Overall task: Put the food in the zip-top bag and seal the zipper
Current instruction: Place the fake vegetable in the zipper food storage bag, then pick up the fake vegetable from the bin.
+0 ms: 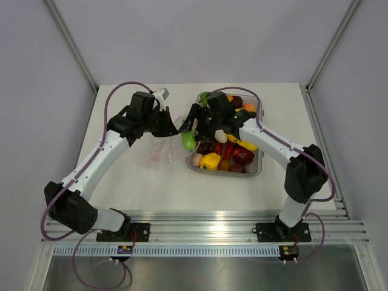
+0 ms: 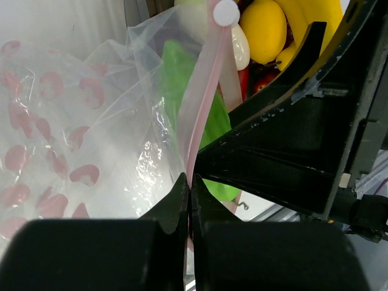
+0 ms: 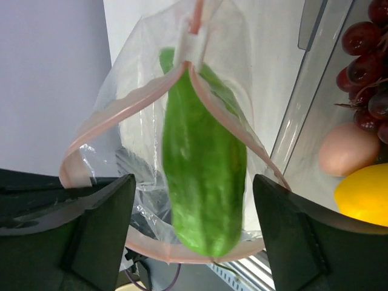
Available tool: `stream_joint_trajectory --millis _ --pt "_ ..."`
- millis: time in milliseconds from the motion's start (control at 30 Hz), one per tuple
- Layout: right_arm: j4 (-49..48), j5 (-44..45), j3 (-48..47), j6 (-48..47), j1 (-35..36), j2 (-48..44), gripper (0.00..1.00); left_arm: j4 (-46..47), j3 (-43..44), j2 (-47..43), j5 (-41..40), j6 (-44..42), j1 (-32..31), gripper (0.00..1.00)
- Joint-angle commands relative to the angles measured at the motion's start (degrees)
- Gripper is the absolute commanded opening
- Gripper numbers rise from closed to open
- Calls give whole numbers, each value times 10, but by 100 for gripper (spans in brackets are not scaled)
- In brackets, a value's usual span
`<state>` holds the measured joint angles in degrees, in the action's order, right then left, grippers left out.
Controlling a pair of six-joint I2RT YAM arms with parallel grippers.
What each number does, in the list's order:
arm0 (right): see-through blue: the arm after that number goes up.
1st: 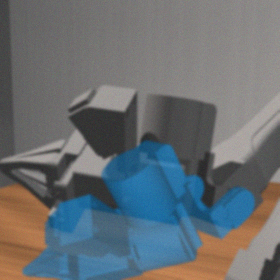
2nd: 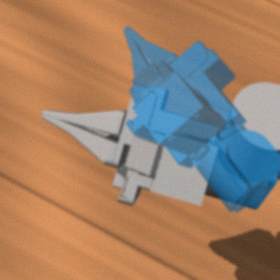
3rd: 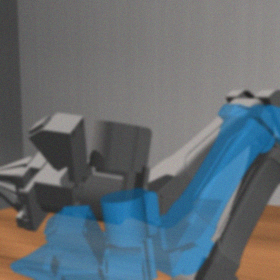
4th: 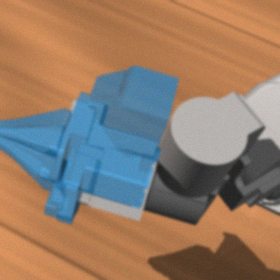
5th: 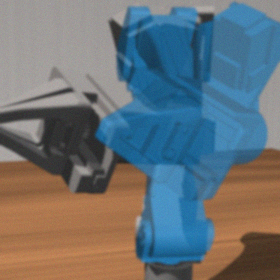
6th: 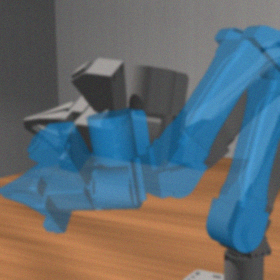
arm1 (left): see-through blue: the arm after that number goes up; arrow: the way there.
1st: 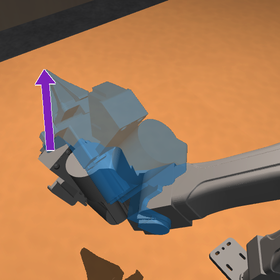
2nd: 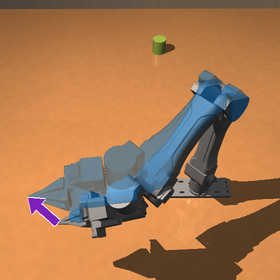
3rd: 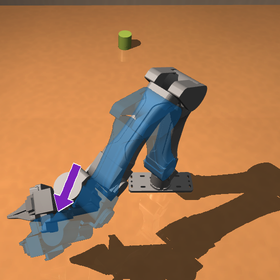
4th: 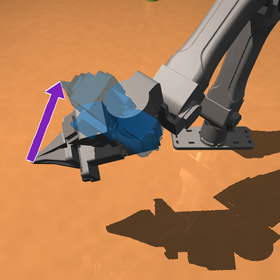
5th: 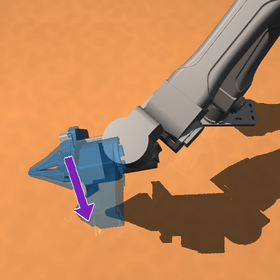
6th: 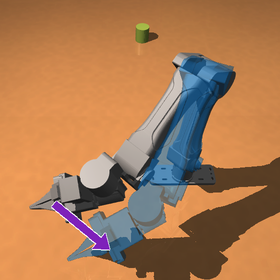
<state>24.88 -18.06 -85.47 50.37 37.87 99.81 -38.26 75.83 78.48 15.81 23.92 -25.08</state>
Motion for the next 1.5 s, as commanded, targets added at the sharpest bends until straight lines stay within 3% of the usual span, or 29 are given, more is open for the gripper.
stream_joint_trajectory --millis 0,133,233,267,333,367,500,600,700,833,967,1100,1467 --pt "-21 -14 -31 0 1 -4 88 14 9 -10 3 -7 -3 0" --pt "17 16 -33 -36 1 -39 89 6 19 -3 -5 -9 -3 0" --pt "27 37 -21 -55 1 -74 79 10 26 -3 -5 -5 -3 0" --pt "27 40 -15 -59 1 -82 70 10 27 1 -6 -5 -4 0" --pt "31 45 -3 -67 1 -95 61 9 34 5 -9 -3 -3 0" --pt "35 50 1 -69 1 -102 51 7 39 9 -9 -3 -3 0" --pt "36 70 35 -77 1 -130 32 6 44 15 -11 0 -3 0" --pt "48 103 72 -95 1 -162 27 -2 47 19 -24 1 -3 0" --pt "75 157 110 -121 1 -184 34 -12 53 20 -41 -2 -2 0" --pt "119 207 161 -141 2 -193 72 -30 63 19 -63 -9 6 0" --pt "108 210 181 -130 2 -181 91 -26 61 21 -56 -8 10 0" --pt "93 202 174 -124 2 -135 98 -9 47 20 -37 5 10 0" --pt "53 183 137 -135 12 -34 100 -7 40 25 -23 -2 10 0"
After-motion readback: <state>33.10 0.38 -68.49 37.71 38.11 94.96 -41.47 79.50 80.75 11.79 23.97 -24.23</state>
